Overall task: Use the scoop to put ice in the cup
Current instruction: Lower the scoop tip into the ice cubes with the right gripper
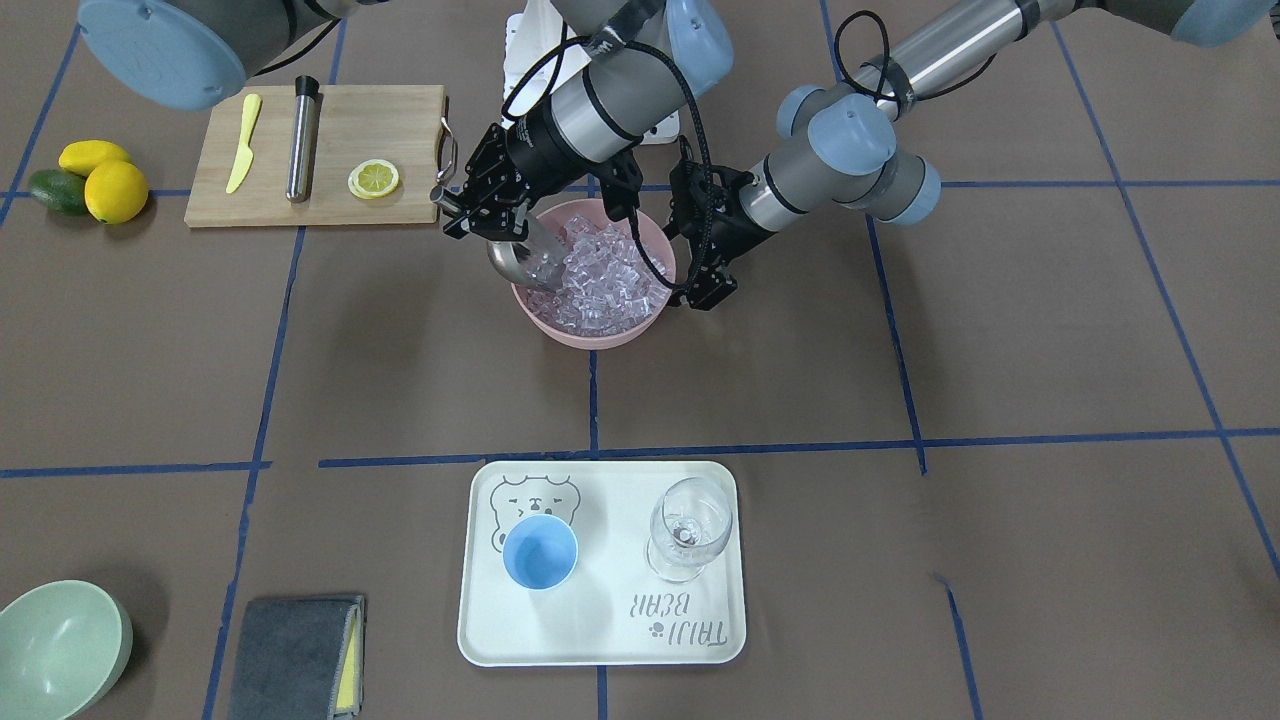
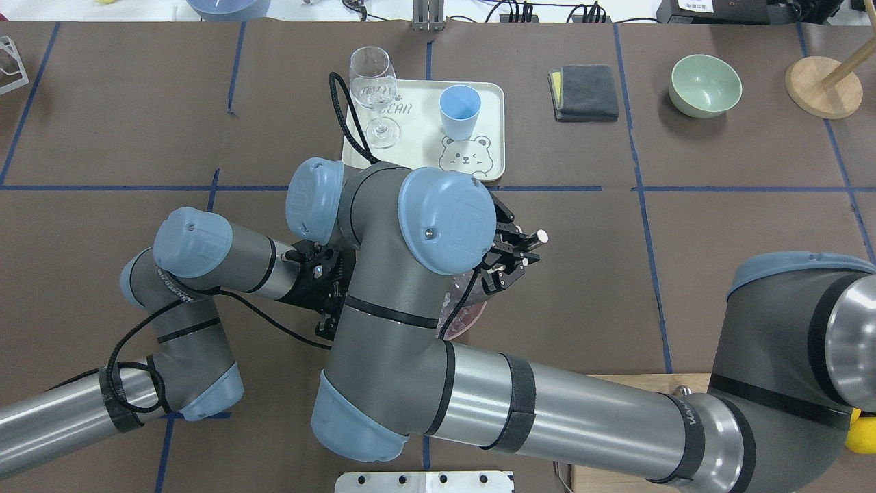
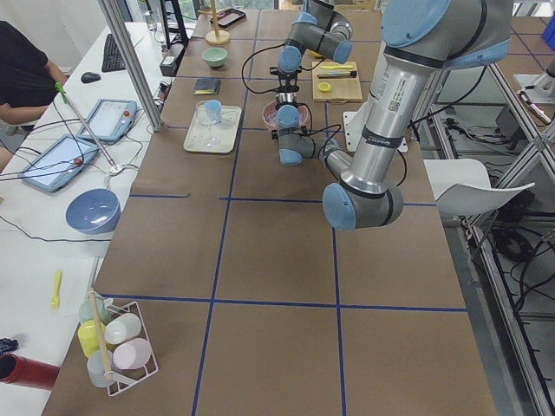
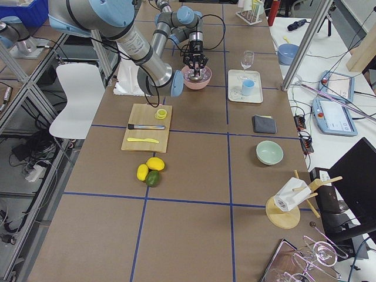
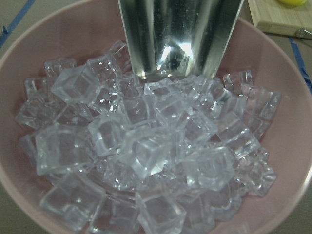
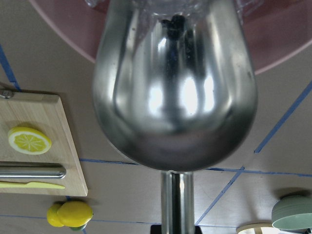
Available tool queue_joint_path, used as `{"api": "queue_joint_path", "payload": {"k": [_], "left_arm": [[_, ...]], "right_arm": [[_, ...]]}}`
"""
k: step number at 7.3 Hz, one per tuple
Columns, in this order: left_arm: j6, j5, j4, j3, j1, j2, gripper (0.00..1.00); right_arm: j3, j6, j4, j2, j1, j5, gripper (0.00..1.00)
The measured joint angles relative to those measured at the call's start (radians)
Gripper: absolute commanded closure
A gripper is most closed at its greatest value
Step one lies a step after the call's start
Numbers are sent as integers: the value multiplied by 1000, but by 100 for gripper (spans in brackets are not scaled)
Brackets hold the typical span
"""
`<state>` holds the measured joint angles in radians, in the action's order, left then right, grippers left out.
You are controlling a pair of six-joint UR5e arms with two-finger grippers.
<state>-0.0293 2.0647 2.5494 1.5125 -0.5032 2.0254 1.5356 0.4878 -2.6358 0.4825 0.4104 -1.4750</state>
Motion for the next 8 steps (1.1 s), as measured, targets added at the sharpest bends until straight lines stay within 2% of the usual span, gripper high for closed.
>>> {"api": "queue_joint_path", "payload": {"k": [8], "left_arm": [[0,0,0,4,0,0,1]], "right_arm": [[12,2,258,118,3,-8,100]]}}
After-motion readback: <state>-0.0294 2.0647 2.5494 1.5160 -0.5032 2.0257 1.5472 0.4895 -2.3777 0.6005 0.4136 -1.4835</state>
